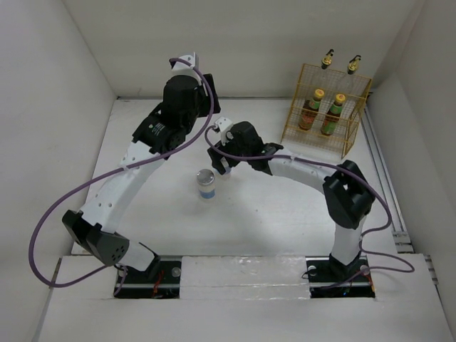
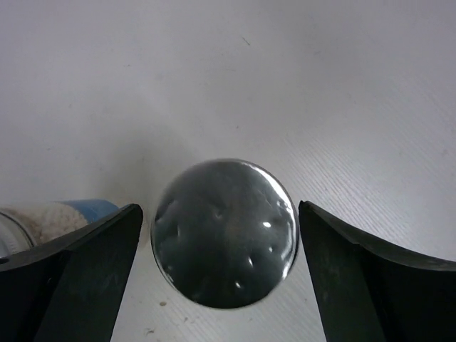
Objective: Organize the condiment bottles
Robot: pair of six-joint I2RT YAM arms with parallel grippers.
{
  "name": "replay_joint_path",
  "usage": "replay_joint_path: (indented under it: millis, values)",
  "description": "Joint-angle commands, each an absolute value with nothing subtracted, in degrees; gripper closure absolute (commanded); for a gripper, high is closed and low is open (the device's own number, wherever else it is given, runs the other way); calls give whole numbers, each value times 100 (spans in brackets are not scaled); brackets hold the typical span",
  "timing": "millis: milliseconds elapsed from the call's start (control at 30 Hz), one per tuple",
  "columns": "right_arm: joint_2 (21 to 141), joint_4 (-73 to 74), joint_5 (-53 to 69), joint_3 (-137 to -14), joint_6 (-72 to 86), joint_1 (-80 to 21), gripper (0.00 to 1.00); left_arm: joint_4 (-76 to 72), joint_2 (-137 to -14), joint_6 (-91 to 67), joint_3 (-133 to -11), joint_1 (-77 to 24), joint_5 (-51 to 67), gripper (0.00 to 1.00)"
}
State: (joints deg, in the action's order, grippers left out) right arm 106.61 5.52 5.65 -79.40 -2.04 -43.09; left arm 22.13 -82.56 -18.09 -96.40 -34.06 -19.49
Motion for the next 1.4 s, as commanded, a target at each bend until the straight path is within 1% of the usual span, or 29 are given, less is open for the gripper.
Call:
replay_joint_path:
  millis: [0, 67, 100, 133, 233, 300, 367, 467, 567, 633, 767, 1000, 1100, 1333, 1367]
  values:
    - [10932, 290, 308, -8462, -273, -4368, 6, 2083, -8086, -1793, -9756, -3419, -1846, 40]
    - [11074, 150, 308, -8534, -194, -4368, 14, 2083, -8086, -1793, -9756, -3419, -1846, 40]
    - [11126, 149, 403, -8586, -124, -4368, 23, 2083, -8086, -1845, -9756, -3419, -1846, 40]
    - [11127, 89, 404, -8587, -123, -4368, 42, 2144, -8086, -1846, -9756, -3419, -1846, 40]
    - [10699, -114, 404, -8281, -53, -4368, 62, 2145, -8086, -1846, -9756, -3419, -1846, 40]
    - [10382, -114, 212, -8131, 0, -4307, 62, 2145, -8086, -1846, -9756, -3419, -1846, 40]
    - [9767, -114, 141, -7832, 0, -4184, 67, 2145, -8086, -1846, -9817, -3419, -1846, 40]
    - [8934, -114, 79, -7507, 0, -3763, 67, 2145, -8086, -1846, -9879, -3419, -1846, 40]
    - [8387, 70, 9, -7453, 0, -3166, 67, 2145, -8217, -1846, -9932, -3419, -1706, 40]
    - [8254, 157, 9, -7505, 0, -2841, 68, 2092, -8270, -1977, -9932, -3419, -1504, 40]
    - [8305, 158, 9, -7821, 0, -1831, 68, 1969, -8271, -2039, -9748, -3419, -1345, 40]
    - [8806, 97, 149, -8375, 61, -845, 70, 1916, -8271, -2162, -9519, -3419, -1230, 40]
    - [9026, 97, 149, -8429, 62, -599, 70, 1854, -8218, -2215, -9448, -3419, -1178, 40]
    - [9579, -26, 360, -8481, 114, -378, 70, 1802, -8271, -2268, -9396, -3419, -1064, 40]
    - [9632, -26, 360, -8481, 114, -378, 68, 1802, -8271, -2268, -9396, -3419, -1063, 40]
